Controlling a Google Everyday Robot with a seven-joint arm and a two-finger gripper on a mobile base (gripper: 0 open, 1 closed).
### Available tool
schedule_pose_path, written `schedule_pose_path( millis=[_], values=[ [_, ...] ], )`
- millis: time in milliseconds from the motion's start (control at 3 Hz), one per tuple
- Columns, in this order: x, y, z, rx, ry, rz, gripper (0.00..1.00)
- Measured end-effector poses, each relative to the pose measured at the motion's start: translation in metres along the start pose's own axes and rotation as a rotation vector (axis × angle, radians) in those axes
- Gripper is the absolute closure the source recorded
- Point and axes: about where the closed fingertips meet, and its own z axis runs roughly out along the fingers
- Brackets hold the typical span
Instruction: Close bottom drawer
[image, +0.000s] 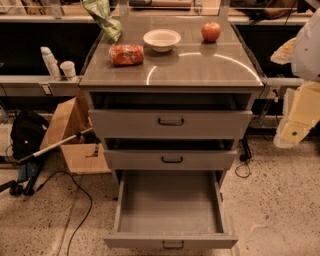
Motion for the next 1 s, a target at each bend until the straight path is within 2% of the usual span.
schedule_pose_path(
  millis=[333,1000],
  values=[
    [0.0,0.0,0.0,0.0,0.0,0.0,0.0],
    [0.013,0.007,0.015,0.012,-0.087,0.039,0.0]
  ],
)
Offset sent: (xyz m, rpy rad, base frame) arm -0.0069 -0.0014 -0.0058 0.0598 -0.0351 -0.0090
